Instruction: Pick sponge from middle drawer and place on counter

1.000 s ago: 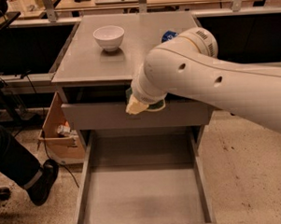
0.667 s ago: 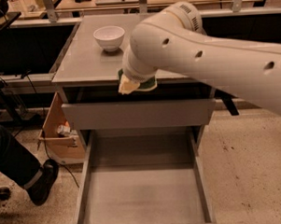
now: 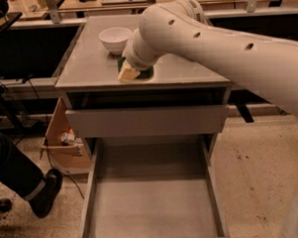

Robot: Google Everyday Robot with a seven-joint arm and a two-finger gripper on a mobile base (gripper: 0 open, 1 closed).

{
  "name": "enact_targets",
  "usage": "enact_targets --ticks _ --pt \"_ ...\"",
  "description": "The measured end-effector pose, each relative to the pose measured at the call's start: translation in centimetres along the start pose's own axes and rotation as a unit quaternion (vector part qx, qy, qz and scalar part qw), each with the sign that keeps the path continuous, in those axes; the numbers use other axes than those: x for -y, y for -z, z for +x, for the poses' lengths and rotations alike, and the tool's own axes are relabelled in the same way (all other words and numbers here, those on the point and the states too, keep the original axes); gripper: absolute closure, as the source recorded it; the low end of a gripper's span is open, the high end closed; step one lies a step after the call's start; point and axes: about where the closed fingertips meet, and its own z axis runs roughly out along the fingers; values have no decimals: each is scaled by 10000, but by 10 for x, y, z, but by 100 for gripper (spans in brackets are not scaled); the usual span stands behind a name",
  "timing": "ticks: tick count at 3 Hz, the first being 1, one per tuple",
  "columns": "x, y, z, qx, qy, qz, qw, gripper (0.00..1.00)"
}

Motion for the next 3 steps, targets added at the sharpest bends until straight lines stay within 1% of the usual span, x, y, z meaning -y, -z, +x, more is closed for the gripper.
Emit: enact_targets --ticks 1,2,3 --pt "13 -37 4 450 -239 -182 9985 100" --pt "17 -61 13 632 -448 -381 9963 87" --pt "18 -70 15 769 -516 -525 9943 64"
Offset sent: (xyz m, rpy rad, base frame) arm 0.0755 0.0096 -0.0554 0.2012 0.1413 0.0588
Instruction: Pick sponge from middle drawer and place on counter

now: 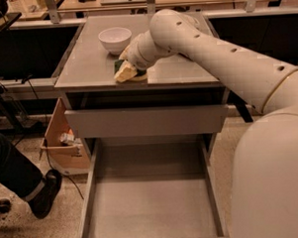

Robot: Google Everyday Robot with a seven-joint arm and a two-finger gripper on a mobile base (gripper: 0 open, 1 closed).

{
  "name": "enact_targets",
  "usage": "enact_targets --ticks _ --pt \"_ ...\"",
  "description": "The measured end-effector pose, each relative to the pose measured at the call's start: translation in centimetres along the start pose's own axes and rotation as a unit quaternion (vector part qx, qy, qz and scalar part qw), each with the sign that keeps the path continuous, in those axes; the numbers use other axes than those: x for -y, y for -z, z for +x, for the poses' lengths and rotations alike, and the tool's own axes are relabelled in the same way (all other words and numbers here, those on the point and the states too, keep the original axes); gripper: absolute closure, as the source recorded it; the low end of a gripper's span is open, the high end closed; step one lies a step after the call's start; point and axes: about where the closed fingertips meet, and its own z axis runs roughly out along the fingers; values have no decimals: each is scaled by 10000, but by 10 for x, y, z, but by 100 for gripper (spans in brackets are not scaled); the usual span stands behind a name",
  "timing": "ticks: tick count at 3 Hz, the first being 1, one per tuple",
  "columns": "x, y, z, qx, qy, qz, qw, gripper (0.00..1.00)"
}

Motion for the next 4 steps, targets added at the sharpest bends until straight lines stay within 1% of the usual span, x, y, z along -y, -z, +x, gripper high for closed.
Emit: enact_targets --ticks 1,2,3,4 --pt "1 1 -1 9 -4 -10 10000 41" --pt "2 -2 -12 202 77 -133 9997 17" --pt "3 -5 -22 362 166 -227 9989 0" --pt "4 -6 -30 463 242 -276 9983 0"
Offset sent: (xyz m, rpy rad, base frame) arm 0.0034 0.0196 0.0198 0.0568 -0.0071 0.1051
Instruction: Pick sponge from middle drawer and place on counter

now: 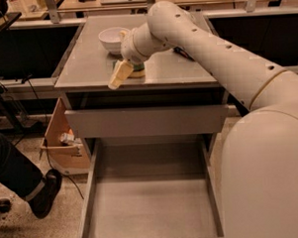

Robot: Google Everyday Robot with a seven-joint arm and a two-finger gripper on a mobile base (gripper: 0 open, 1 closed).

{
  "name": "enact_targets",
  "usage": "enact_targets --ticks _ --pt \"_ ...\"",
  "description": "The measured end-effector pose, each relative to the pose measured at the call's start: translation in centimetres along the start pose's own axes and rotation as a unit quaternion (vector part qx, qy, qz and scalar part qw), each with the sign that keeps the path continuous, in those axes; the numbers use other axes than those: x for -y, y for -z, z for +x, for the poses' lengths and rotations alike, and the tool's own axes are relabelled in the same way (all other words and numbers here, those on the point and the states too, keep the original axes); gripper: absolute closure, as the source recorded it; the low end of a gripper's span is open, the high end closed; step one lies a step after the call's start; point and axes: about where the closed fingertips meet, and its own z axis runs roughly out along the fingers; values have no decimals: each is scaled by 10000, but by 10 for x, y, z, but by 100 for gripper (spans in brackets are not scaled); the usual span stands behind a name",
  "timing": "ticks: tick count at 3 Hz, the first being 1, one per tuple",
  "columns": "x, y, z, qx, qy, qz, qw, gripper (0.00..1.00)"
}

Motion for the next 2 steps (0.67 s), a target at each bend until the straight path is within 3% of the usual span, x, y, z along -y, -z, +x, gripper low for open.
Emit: enact_targets --ticks 1,2 --pt "-3 11 -7 67 53 -62 9999 0" --pt "-8 40 -8 279 -75 -31 9996 0"
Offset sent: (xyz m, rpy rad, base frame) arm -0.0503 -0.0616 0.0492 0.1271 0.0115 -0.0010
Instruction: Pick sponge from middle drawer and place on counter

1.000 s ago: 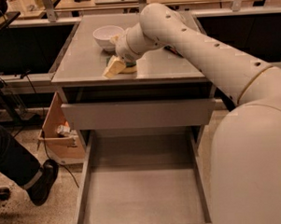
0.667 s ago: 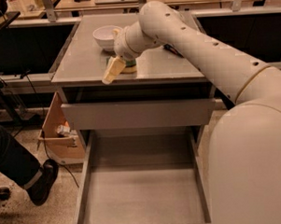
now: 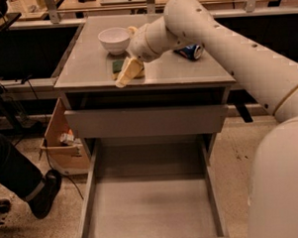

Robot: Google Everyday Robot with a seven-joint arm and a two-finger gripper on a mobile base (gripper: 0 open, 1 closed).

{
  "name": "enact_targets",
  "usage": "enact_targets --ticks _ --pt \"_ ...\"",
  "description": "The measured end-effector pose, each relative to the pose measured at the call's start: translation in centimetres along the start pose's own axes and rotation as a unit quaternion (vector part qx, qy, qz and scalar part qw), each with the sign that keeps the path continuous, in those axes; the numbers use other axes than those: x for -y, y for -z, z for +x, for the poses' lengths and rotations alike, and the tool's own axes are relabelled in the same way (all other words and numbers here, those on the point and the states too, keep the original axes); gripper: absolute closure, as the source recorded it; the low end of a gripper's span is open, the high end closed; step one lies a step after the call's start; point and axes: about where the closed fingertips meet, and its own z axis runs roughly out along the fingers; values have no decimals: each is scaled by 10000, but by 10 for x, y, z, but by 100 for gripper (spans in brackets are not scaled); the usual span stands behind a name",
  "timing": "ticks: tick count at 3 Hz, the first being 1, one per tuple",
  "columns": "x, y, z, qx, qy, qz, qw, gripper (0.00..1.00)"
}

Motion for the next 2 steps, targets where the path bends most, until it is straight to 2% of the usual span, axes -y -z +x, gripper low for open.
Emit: enact_targets --ticks 1,2 --pt "7 58 18 147 -264 306 9991 0" --pt "34 137 60 -96 -489 836 9953 0"
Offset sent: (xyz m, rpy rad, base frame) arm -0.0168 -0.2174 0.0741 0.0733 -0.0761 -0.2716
